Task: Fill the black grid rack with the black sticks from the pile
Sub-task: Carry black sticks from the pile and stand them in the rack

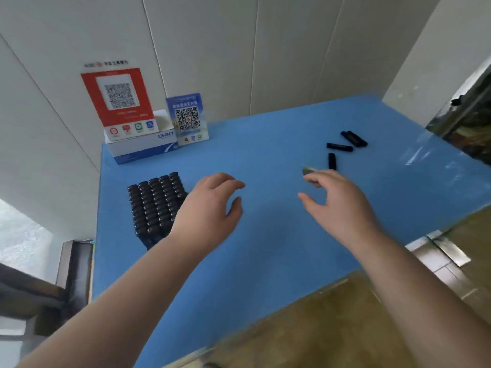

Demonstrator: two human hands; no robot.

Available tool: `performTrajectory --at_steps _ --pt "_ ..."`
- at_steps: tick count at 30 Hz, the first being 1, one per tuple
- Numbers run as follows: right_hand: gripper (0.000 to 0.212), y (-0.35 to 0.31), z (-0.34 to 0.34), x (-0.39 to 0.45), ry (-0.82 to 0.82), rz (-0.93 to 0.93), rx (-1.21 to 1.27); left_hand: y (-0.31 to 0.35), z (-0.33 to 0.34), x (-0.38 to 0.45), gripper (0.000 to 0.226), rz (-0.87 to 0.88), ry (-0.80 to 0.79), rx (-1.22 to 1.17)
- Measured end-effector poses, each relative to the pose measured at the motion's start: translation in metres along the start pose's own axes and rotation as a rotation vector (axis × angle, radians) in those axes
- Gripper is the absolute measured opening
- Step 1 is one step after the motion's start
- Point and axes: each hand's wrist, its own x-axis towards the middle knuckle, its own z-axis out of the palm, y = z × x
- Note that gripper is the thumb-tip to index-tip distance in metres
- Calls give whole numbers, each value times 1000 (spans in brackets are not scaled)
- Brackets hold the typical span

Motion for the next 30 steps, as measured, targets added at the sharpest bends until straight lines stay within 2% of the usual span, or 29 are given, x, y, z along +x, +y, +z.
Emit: performTrajectory --at_steps 5,10,17,23,30 --pt "40 59 -60 -41 15 44 -153 66 33 -4 30 121 -31 102" --pt "44 113 -115 -78 24 51 -277 143 64 -3 47 69 -78 159" --pt "52 176 -166 -111 -6 92 -315 228 107 0 54 67 -125 158" --pt "50 208 -178 -108 -8 106 -291 256 132 21 58 81 -153 179" --pt "47 239 -173 -59 6 57 -293 257 163 68 58 77 -139 186"
